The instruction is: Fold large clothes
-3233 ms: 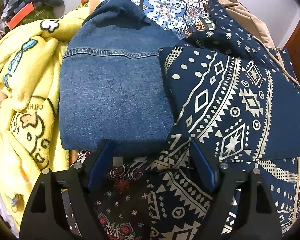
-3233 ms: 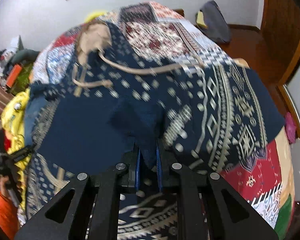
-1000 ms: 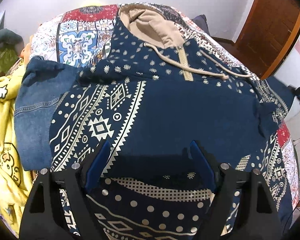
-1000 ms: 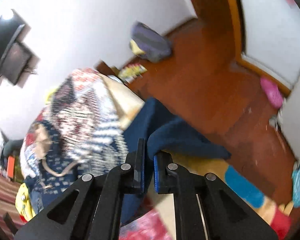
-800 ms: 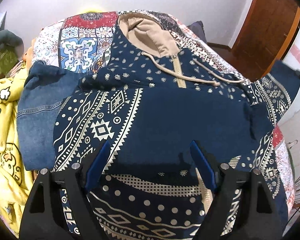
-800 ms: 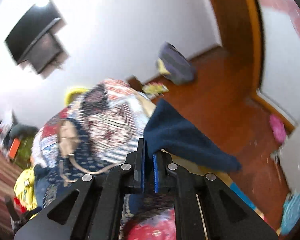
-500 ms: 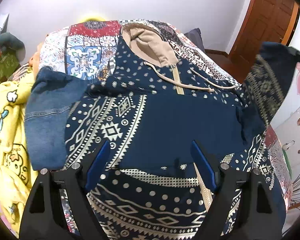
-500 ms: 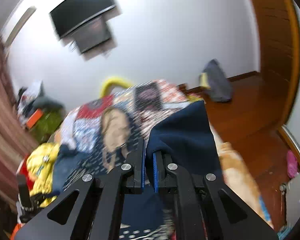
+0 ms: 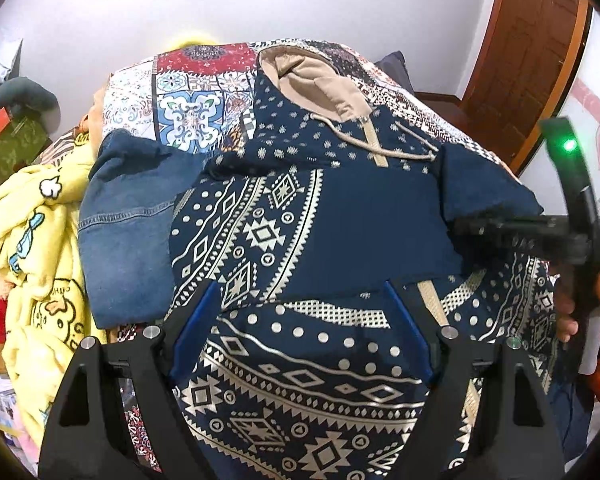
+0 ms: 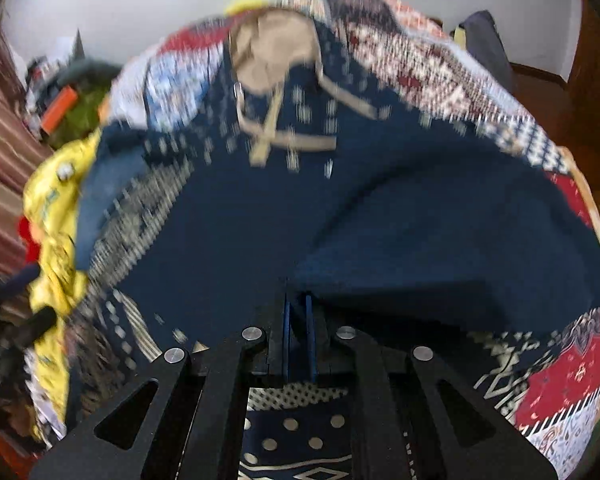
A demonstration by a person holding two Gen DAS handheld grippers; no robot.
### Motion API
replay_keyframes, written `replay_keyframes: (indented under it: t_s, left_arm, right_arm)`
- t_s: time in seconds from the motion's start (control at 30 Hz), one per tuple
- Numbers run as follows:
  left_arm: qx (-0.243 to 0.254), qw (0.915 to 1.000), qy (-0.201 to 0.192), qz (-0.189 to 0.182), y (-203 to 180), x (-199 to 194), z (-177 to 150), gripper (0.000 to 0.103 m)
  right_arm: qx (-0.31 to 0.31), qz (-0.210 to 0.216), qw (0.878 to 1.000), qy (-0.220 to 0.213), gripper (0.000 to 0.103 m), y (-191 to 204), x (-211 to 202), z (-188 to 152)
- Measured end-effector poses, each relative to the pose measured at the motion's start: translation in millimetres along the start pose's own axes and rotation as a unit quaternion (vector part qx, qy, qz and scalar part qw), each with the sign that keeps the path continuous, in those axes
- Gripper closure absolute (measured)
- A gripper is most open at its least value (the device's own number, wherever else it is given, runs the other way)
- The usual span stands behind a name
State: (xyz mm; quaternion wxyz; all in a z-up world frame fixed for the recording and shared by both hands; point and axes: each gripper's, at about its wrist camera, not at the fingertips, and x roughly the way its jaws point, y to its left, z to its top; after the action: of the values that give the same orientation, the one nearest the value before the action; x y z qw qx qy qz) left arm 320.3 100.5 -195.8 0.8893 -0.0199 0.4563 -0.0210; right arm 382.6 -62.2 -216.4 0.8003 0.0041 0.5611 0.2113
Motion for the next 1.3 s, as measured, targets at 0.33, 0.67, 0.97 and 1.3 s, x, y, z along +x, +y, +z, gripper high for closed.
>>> replay_keyframes:
  t_s: [0.33, 0.67, 0.97, 1.3]
  left_arm:
    - [0.017, 0.9997, 0.004, -0.015, -25.5, 1.4, 9.0, 0.021]
    - [0.099, 0.9922, -0.026, -0.071, -123.3, -11.4, 52.8, 0.021]
    - [0.188, 0.975, -0.004, -0.118, -233.5, 21.7, 79.6, 0.021]
    - [0.282, 0.9518, 0.062, -0.103, -319.0, 111.1, 64.5, 0.025]
  right_arm:
    - [-0.036, 0.039, 0.997, 0.049, 0.082, -15.0, -35.4, -19.5]
    - [-0.016, -0.073, 0.991, -0.109, 0.059, -84.9, -148.8, -42.3]
    - [0.046, -0.162, 0.972, -0.167, 0.043, -148.4, -182.2, -61.2]
    - [0.102, -0.144, 0.977, -0.121, 0.043, -190.0, -147.8, -80.2]
